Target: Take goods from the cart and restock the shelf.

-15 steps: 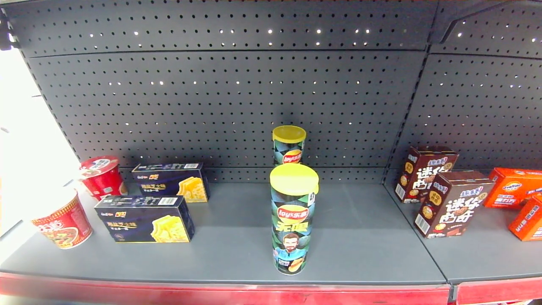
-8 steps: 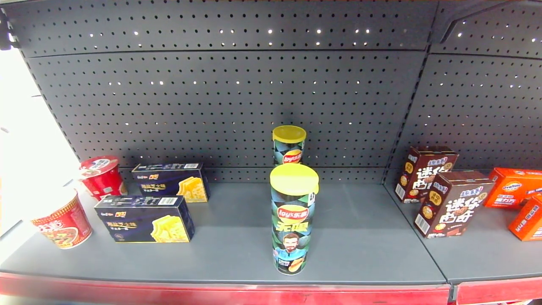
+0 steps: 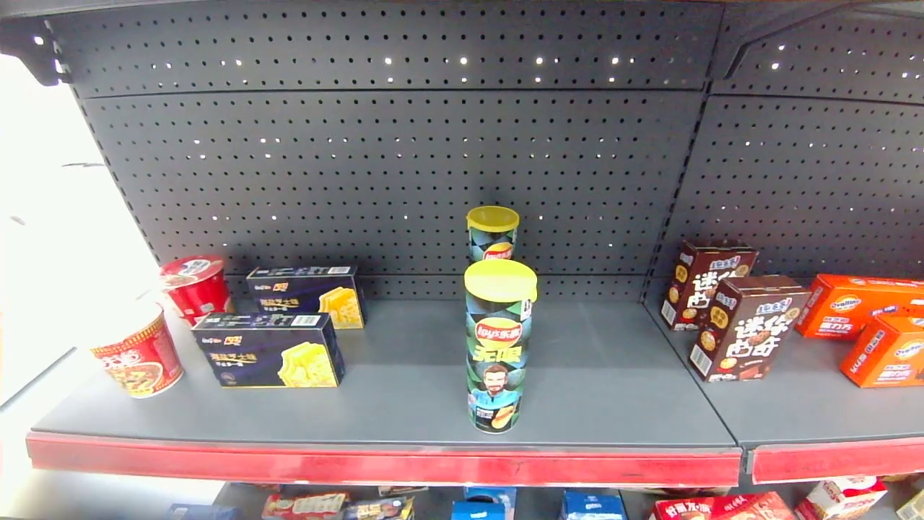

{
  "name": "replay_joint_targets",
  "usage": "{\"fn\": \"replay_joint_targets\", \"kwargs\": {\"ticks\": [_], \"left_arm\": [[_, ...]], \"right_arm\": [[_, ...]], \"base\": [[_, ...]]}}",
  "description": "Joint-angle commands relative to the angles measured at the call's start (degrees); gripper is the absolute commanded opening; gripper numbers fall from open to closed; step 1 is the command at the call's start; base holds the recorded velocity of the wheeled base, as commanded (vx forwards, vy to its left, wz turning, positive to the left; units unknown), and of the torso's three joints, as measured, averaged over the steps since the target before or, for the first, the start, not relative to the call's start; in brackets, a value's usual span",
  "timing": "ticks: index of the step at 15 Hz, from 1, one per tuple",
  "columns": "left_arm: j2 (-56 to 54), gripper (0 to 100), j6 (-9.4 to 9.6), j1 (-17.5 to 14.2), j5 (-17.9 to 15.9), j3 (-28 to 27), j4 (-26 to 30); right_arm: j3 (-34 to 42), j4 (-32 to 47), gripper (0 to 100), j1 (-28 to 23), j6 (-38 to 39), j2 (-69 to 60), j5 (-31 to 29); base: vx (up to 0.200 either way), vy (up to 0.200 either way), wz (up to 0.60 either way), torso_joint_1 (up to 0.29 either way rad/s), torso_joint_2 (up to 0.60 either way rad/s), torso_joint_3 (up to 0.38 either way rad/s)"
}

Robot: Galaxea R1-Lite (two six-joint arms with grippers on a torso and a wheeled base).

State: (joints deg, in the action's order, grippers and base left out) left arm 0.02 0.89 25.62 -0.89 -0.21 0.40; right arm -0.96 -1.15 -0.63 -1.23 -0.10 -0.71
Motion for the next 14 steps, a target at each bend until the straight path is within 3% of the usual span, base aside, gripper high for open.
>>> {"fn": "replay_joint_targets", "kwargs": {"ticks": [1,14], "left_arm": [[-0.02,100,0.08,0.04,0.01,0.03,0.04],[-0.02,100,0.08,0.04,0.27,0.12,0.04]], "right_arm": [[0.08,0.0,100,0.02,0.0,0.1,-0.08],[0.0,0.09,100,0.02,-0.61,0.1,0.53]], "base": [[0.0,0.0,0.0,0.0,0.0,0.0],[0.0,0.0,0.0,0.0,0.0,0.0]]}}
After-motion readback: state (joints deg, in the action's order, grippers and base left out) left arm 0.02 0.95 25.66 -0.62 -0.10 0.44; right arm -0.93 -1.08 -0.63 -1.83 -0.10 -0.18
